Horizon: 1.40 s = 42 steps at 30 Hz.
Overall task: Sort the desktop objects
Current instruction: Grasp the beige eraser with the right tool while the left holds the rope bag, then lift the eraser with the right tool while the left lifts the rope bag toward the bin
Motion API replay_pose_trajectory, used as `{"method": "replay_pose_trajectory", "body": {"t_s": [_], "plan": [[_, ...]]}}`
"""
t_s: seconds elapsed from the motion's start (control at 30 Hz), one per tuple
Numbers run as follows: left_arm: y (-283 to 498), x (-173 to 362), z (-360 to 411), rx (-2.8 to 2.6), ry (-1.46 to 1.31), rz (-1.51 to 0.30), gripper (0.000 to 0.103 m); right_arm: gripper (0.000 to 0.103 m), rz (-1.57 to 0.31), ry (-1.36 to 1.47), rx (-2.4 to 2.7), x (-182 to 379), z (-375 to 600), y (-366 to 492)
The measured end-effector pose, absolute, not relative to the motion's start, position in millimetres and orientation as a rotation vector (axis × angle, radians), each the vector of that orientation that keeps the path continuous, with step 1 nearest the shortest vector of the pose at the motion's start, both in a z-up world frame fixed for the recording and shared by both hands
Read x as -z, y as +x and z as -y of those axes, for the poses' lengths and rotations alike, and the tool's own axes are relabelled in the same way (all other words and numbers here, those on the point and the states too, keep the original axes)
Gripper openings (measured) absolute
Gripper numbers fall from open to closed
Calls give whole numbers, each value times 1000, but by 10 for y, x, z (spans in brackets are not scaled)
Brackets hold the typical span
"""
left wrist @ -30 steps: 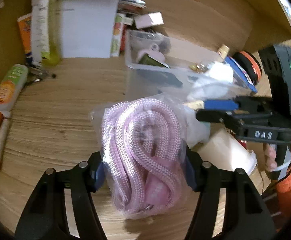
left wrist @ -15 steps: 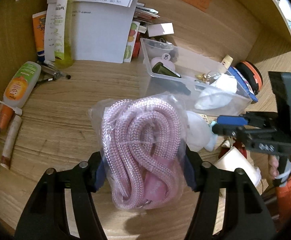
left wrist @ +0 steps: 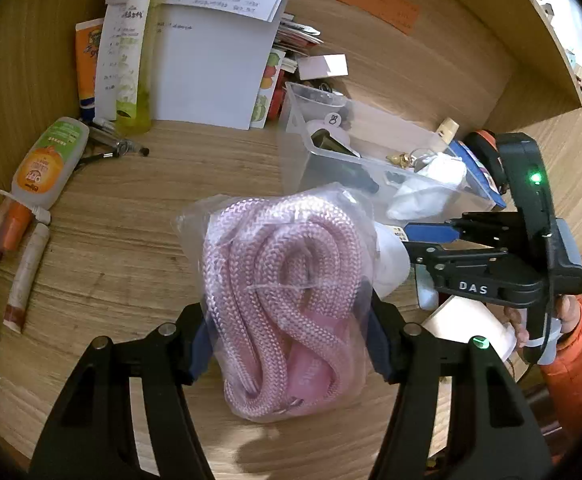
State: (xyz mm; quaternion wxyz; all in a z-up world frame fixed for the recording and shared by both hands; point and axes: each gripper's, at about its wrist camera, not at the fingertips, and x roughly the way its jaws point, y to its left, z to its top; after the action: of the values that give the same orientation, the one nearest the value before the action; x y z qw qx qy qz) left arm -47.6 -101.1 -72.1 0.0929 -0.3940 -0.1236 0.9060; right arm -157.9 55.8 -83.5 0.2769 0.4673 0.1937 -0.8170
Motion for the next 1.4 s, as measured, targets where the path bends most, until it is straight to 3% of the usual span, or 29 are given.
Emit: {"method": "replay_pose_trajectory", "body": {"t_s": [0.2, 0.3, 0.37, 0.6, 0.97, 1.07, 1.2, 1.4], "plan": [[-429, 727, 1049, -2685, -1154, 358, 62, 57, -480, 1272, 2224, 891, -449, -1574], [-419, 732, 1059, -2684, -1156, 345, 62, 53, -479, 1258, 2248, 911, -411, -1572], [-416, 730, 1061, -2691, -1158, 331, 62, 37, -431, 1280, 2206, 906, -430, -1597], [-443, 632, 1045, -2716, -1141, 295, 62, 37, -399, 1266, 2225, 832, -578, -1489], [-582, 419, 957, -2752, -1113, 257, 51, 37, -250, 1065, 2270, 292, -975, -1244], [-584, 487, 992, -2707, -1153, 318, 59, 37, -245, 1053, 2273, 275, -1002, -1261], [-647, 642, 901, -2708, -1233, 266, 74, 37, -204, 1068, 2267, 313, -1135, -1287], [-799, 884, 795, -2636, -1332, 242, 73, 37, -148, 1078, 2258, 380, -1218, -1322]]}}
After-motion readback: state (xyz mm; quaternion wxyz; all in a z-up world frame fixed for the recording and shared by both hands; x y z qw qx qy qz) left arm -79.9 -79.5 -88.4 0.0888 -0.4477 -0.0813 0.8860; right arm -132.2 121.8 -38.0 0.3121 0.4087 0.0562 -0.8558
